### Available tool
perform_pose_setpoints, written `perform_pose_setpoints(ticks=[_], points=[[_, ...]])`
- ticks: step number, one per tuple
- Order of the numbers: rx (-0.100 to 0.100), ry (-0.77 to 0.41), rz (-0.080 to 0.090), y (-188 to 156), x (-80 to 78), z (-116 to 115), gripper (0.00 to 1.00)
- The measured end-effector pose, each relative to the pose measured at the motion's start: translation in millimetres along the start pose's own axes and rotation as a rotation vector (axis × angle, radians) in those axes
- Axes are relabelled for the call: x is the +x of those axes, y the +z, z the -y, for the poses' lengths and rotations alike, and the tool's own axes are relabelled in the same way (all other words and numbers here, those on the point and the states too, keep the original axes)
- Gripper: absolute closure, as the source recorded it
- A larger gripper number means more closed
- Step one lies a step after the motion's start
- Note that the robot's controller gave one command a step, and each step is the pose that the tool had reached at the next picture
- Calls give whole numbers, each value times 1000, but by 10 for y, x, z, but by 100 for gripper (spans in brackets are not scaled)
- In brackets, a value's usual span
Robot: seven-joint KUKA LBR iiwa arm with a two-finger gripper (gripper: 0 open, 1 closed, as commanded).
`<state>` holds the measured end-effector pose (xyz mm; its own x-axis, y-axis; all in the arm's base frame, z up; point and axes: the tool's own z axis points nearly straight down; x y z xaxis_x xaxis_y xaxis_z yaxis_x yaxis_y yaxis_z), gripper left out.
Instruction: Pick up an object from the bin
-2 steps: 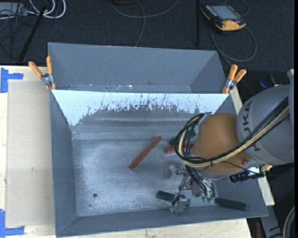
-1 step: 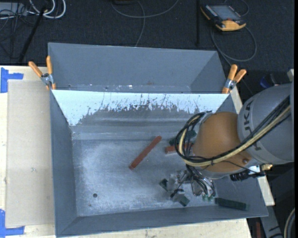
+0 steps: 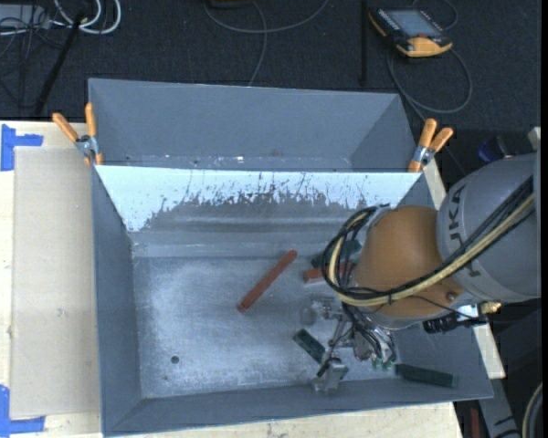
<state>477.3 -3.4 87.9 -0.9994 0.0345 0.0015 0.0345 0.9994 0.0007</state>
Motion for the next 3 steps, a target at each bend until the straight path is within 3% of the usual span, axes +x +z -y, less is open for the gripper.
perform_pose_setpoints(ticks=[1, 2, 3], points=[[1, -1, 1, 190, -96, 103, 0], [1, -132, 3, 182, -428, 176, 0], [0, -130, 2, 181, -425, 177, 100]])
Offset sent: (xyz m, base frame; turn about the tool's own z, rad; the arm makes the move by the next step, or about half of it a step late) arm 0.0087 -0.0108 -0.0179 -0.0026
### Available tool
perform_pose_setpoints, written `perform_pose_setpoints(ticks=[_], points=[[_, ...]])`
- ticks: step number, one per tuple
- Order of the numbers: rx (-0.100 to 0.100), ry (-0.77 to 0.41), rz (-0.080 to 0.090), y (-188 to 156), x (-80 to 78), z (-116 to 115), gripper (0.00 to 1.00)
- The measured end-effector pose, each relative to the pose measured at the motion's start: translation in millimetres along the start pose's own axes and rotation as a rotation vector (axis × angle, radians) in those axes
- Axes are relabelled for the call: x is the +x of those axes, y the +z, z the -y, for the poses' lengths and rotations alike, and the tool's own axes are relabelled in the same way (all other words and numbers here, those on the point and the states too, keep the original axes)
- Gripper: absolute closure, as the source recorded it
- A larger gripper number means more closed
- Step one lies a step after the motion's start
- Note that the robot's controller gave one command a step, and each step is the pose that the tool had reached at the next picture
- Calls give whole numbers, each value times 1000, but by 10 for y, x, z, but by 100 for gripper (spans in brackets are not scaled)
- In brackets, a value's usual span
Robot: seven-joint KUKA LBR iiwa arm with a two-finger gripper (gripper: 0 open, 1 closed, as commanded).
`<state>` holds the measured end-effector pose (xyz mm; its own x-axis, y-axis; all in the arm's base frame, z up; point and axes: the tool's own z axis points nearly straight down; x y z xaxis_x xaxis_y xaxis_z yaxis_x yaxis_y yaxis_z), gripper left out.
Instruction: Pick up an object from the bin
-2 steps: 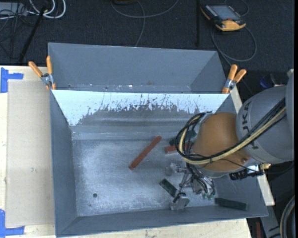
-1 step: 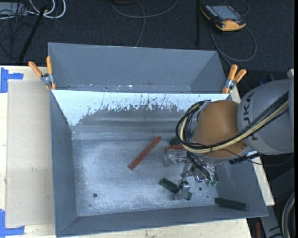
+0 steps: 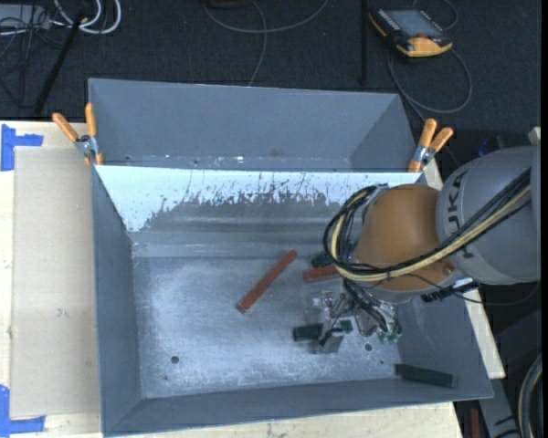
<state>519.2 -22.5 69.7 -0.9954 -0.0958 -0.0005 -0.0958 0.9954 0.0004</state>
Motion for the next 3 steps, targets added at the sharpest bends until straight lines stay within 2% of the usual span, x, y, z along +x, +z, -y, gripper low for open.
perform_pose_setpoints(ticks=[1, 2, 3], points=[[1, -22, -1, -1, -9, -7, 100], [2, -52, 8, -1142, -64, 183, 100], [2, -64, 9, -1939, -36, 74, 100]])
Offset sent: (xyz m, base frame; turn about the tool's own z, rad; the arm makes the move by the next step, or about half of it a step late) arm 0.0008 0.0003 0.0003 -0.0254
